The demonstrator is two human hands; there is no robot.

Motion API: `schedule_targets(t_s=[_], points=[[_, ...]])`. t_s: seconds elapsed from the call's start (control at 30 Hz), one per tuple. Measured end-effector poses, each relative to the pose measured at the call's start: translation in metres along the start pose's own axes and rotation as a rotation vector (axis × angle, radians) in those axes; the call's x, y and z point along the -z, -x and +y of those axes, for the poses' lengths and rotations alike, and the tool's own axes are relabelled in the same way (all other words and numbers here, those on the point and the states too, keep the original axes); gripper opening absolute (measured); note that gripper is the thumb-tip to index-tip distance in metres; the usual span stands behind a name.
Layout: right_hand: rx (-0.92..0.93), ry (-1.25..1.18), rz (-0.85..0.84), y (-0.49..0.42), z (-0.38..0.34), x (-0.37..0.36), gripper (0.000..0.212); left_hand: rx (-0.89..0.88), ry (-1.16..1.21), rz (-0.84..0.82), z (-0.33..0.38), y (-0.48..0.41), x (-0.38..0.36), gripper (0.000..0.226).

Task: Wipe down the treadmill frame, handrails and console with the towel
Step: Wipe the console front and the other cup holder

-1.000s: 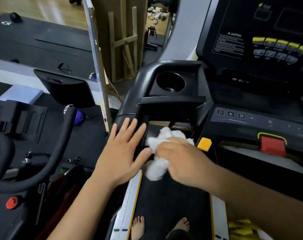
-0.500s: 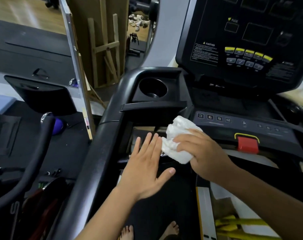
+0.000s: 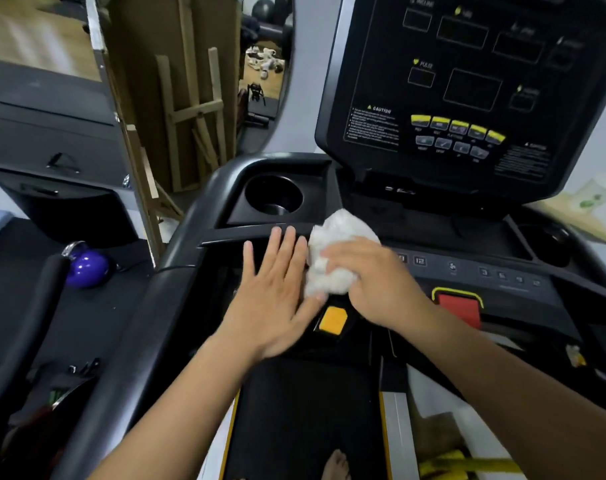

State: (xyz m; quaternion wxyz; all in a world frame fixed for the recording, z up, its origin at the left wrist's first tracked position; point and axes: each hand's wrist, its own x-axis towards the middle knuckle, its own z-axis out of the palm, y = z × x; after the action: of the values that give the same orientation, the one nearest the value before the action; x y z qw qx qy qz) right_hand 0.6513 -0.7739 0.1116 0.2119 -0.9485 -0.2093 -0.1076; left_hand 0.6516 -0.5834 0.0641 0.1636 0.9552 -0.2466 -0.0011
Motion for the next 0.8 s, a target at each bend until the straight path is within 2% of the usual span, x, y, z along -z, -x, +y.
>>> schedule_targets(t_s=[0.07,0.1,0.23,0.47,0.57,0.67,0.8], points=[[0.118,-0.038,0.012,0.011,0.023,0.009,0.037,0.028,0.015,0.007,-0.001,-0.019,0.006,0.087],[0.121,-0.043,0.028,0.008,0.036,0.012,0.038,0.03,0.017,-0.002,0.001,-0.029,0.008,0.086],[-0.006,-0.025,0.06,-0.03,0.056,0.016,0.043,0.052,0.049,-0.024,0.014,-0.079,0.004,0.087],[-0.043,-0.11,-0.143,-0.083,0.072,0.027,0.044,0.266,-0.074,0.027,0.017,-0.12,-0.005,0.07],[-0.004,-0.147,-0.181,-0.058,0.087,0.035,0.055,0.313,-0.113,0.006,0.022,-0.117,-0.002,0.078],[-0.005,-0.097,-0.249,-0.033,0.119,0.058,0.06,0.451,-0.004,0.032,0.031,-0.123,0.0,0.091],[-0.019,0.018,-0.377,-0.021,0.148,0.085,0.065,0.43,0.006,0.033,0.045,-0.124,-0.002,0.085]])
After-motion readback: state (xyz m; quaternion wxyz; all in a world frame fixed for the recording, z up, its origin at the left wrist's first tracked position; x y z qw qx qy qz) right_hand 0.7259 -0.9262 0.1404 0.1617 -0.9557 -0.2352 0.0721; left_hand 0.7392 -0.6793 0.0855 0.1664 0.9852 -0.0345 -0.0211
